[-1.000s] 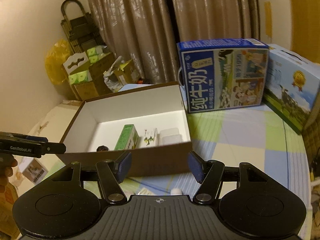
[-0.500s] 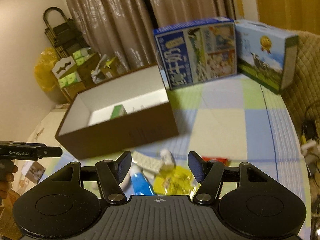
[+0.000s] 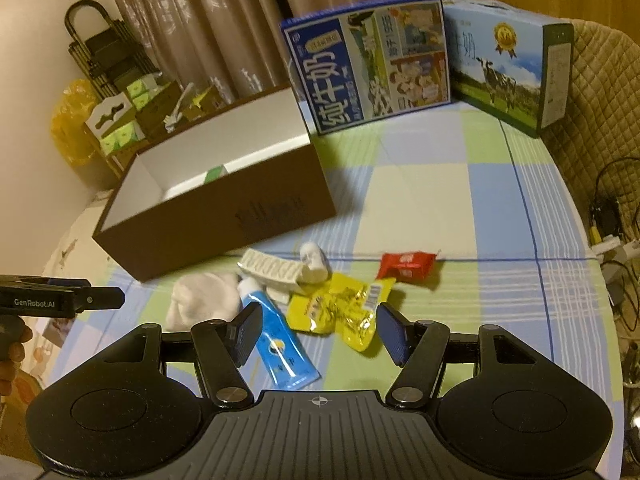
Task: Organize objects
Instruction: 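Withdraw both tools from the brown box toward the remaining items, then grasp the white sock with the left tool while the right tool grasps the blue tube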
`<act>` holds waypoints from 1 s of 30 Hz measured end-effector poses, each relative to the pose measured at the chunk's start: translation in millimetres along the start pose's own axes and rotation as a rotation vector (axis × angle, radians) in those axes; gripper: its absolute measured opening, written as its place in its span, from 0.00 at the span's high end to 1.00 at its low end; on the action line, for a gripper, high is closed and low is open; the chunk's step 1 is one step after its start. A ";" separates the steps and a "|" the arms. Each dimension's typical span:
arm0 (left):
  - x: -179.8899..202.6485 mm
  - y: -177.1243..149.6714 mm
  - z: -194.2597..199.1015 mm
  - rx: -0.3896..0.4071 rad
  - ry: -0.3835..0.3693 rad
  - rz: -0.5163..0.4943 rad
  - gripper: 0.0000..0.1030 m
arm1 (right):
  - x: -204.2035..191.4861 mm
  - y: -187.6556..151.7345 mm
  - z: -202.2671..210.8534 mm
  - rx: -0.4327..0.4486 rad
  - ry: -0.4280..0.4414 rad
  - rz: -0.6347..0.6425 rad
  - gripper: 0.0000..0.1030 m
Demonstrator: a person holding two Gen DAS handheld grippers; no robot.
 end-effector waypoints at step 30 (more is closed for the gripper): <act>1.0 -1.6 -108.1 -0.085 -0.007 -0.048 0.16 | 49.6 -17.8 -19.6 -0.088 -0.135 -0.138 0.42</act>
Point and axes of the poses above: each gripper's, at about its wrist camera, not at the fingertips, and z roughly against the way its jaws point, x to its right, y to its top, the point moved 1 cm from there along -z, roughly the way its jaws point, and after that the axes turned 5 degrees about -y, right-handed, at the moved point
